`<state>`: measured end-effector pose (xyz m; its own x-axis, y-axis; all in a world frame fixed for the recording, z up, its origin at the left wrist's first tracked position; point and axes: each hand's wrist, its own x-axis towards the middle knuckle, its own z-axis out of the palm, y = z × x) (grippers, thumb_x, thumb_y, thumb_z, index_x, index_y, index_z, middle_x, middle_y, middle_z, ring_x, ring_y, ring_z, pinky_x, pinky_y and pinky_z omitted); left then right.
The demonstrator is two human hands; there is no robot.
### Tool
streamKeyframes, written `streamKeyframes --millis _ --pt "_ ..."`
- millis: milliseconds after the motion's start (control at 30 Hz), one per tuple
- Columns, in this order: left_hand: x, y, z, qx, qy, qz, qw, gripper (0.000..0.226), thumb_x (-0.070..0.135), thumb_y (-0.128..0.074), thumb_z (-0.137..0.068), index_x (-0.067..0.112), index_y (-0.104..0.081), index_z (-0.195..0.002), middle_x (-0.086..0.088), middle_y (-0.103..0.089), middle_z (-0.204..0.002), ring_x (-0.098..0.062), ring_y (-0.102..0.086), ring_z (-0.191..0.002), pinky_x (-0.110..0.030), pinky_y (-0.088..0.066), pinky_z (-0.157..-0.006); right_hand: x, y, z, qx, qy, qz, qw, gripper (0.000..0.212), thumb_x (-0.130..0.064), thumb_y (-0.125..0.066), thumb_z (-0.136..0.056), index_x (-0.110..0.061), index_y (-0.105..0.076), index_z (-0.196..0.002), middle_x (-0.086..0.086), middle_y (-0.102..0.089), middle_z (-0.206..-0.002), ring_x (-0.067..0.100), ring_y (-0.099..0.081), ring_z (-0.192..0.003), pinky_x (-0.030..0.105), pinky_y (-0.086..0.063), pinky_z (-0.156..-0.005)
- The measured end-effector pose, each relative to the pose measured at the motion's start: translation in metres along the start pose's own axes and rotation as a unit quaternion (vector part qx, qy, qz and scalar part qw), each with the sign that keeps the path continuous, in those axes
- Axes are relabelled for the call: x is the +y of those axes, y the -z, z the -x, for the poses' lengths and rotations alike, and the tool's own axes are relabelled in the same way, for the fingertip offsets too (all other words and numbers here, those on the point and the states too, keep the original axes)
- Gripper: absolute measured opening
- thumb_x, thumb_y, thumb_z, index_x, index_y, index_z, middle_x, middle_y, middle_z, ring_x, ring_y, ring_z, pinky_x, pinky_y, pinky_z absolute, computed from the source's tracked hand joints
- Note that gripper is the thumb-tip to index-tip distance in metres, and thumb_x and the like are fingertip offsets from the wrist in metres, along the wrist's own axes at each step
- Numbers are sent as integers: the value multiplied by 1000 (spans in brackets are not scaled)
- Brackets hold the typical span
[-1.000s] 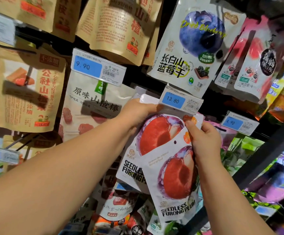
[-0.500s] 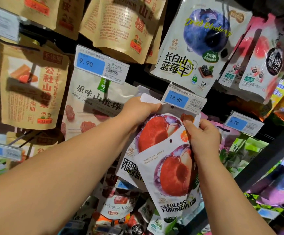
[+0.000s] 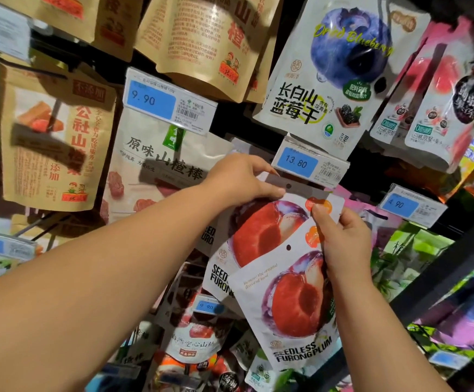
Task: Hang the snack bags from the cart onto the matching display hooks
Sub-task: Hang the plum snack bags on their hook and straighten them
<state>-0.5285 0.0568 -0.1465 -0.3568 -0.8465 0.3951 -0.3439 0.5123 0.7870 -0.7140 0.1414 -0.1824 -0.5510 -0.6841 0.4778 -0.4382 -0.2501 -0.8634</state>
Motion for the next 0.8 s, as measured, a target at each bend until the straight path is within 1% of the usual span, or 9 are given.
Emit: streamKeyframes --millis 67,167,200,300,367,467,567,667,800 --pt "3 1 -3 -21 -16 -11 1000 30 43 -80 -73 16 -67 -80 -3 -66 -80 -13 -60 -76 -26 -45 -72 0 2 1 0 4 -9 1000 10 -25 -72 -87 -15 -70 -85 2 -73 -69 14 -66 -58 28 -52 -55" --pt "5 2 -2 -80 -33 94 992 23 22 -77 -81 17 -72 -102 11 -69 -86 10 -60 -66 -4 -46 -67 -1 4 2 0 3 -18 1000 10 -30 -73 -85 -20 -71 -83 5 -73 -70 20 -68 -63 35 -56 -61" --pt "4 0 -1 -88 -32 131 987 24 17 -75 -82 17 -72 -105 11 -70 -87 10 -62 -68 -5 -48 -72 -1 4 3 0 1 -22 1000 10 -31 -73 -84 -21 -71 -82 6 -73 -71 22 -67 -63 39 -55 -64" --pt "0 -7 0 -73 -27 209 975 25 11 -74 -83 15 -72 -108 2 -73 -99 -9 -68 -89 -26 -54 -90 -7 4 2 -6 -4 -31 999 23 -34 -74 -82 -12 -68 -85 17 -69 -75 26 -65 -64 48 -55 -66" --pt "-2 -11 -1 -55 -23 239 969 21 10 -74 -82 20 -72 -101 0 -73 -100 -16 -69 -96 -37 -53 -95 -11 3 -1 -11 -3 -39 999 28 -33 -75 -82 -7 -65 -86 27 -68 -82 28 -64 -66 53 -55 -68" --pt "-2 -12 -1 -45 -24 257 965 18 13 -74 -82 30 -71 -89 5 -73 -94 -18 -70 -96 -40 -53 -94 -16 4 -3 -17 3 -39 999 19 -30 -75 -83 -13 -69 -87 29 -69 -88 30 -66 -70 54 -56 -71" --pt "-2 -13 0 -38 -35 273 961 17 12 -73 -83 25 -72 -94 10 -71 -88 -9 -68 -86 -30 -54 -89 -17 5 -4 -23 -1 -51 998 6 -24 -71 -87 -18 -72 -86 17 -73 -81 29 -68 -71 47 -57 -70" --pt "-1 -14 -1 -20 -48 271 961 20 12 -75 -81 23 -72 -98 13 -71 -88 -3 -67 -84 -24 -54 -86 -19 8 -4 -18 -6 -54 998 11 -22 -69 -89 -17 -69 -79 6 -72 -72 23 -66 -65 37 -54 -64" --pt "1 -19 -4 -5 -68 271 960 23 8 -76 -79 17 -73 -100 11 -70 -88 12 -63 -71 -6 -48 -71 -19 10 -5 -11 -7 -59 998 26 -22 -68 -89 3 -62 -87 17 -68 -76 26 -63 -67 40 -52 -66"
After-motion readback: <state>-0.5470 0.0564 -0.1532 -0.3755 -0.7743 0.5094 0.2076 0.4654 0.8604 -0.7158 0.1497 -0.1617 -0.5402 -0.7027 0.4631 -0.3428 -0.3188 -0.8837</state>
